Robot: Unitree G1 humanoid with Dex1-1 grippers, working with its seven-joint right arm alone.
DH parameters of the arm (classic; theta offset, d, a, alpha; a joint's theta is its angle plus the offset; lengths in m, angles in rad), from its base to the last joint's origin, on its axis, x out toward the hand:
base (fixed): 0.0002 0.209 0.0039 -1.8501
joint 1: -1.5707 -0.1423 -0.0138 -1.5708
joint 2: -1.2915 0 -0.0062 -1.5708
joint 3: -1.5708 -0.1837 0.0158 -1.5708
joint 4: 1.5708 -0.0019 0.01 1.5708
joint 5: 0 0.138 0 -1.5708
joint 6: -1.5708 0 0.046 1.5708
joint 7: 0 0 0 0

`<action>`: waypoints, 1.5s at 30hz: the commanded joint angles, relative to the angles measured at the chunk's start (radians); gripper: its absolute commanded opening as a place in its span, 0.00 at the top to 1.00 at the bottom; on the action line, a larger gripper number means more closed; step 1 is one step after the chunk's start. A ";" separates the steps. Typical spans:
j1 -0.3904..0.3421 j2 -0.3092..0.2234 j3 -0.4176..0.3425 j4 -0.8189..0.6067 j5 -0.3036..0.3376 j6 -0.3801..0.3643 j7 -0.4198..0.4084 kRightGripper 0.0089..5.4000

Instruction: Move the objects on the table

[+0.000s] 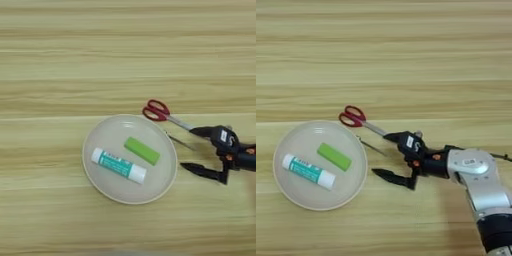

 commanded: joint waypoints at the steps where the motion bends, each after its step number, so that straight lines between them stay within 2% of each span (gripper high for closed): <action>1: -0.057 -0.025 0.006 -0.025 -0.011 -0.008 -0.029 0.18; 11: -0.077 -0.015 0.034 0.008 -0.015 0.000 -0.036 0.36; 38: -0.100 -0.016 0.043 0.045 -0.024 -0.010 -0.057 0.89; 45: -0.105 -0.017 0.044 0.053 -0.025 -0.014 -0.058 0.98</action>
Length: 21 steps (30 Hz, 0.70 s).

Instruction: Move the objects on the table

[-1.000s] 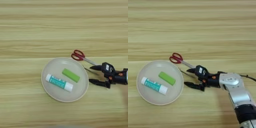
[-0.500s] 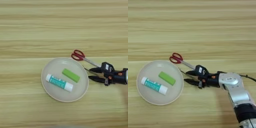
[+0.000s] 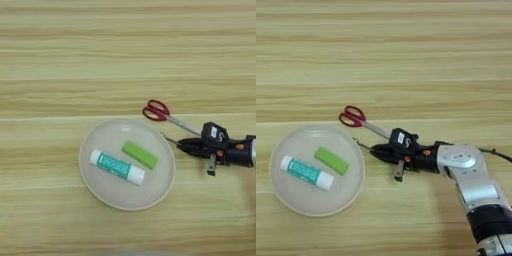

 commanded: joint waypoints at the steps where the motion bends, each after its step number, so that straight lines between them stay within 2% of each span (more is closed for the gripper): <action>1: -0.041 -0.034 -0.009 -0.016 -0.018 -0.007 -0.034 0.98; 10: -0.052 -0.027 -0.020 0.003 -0.016 -0.005 -0.060 0.98; 21: -0.096 0.010 -0.071 -0.007 0.028 -0.003 -0.132 0.98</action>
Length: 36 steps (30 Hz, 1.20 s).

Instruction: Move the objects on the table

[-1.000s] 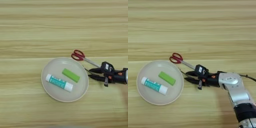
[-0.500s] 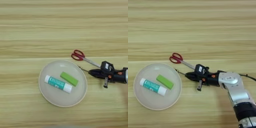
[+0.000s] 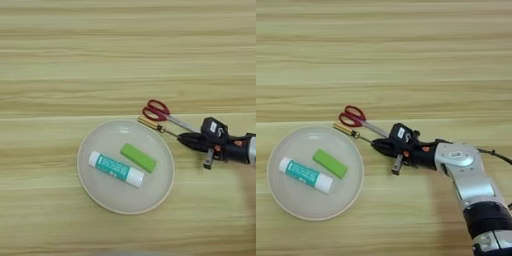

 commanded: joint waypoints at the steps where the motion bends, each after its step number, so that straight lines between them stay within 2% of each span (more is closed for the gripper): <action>1: -0.075 -0.021 -0.053 -0.052 0.025 -0.020 -0.051 0.98; 5: -0.080 -0.006 -0.080 -0.091 0.056 -0.048 -0.049 0.98; 11: -0.043 0.018 -0.115 -0.240 0.205 -0.107 0.050 0.98; 14: -0.010 0.009 -0.104 -0.290 0.237 -0.113 0.102 0.98; 19: 0.024 0.017 -0.087 -0.353 0.243 -0.099 0.129 0.98; 24: 0.063 0.025 -0.042 -0.407 0.213 -0.095 0.139 0.98; 29: 0.086 0.043 0.006 -0.438 0.172 -0.087 0.115 0.98; 36: 0.078 0.066 0.047 -0.438 0.127 -0.070 0.080 0.98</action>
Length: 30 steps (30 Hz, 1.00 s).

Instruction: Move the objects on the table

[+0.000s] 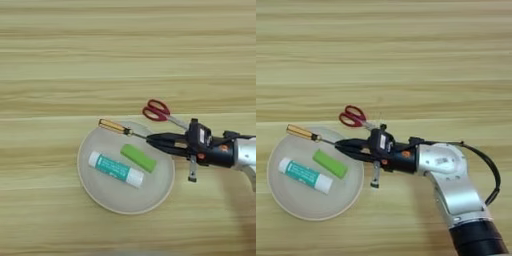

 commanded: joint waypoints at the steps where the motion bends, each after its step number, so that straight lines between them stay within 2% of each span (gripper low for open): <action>1: -0.055 -0.009 -0.004 -0.040 -0.016 0.010 -0.055 0.98; 9: -0.072 0.006 0.024 -0.020 -0.077 0.053 -0.117 0.98; 25: -0.072 0.000 0.029 0.013 -0.104 0.045 -0.126 0.98; 26: -0.072 0.000 0.029 0.015 -0.105 0.044 -0.126 0.93; 28: -0.071 0.000 0.029 0.020 -0.108 0.041 -0.126 0.88; 30: -0.071 0.001 0.029 0.023 -0.111 0.040 -0.126 0.89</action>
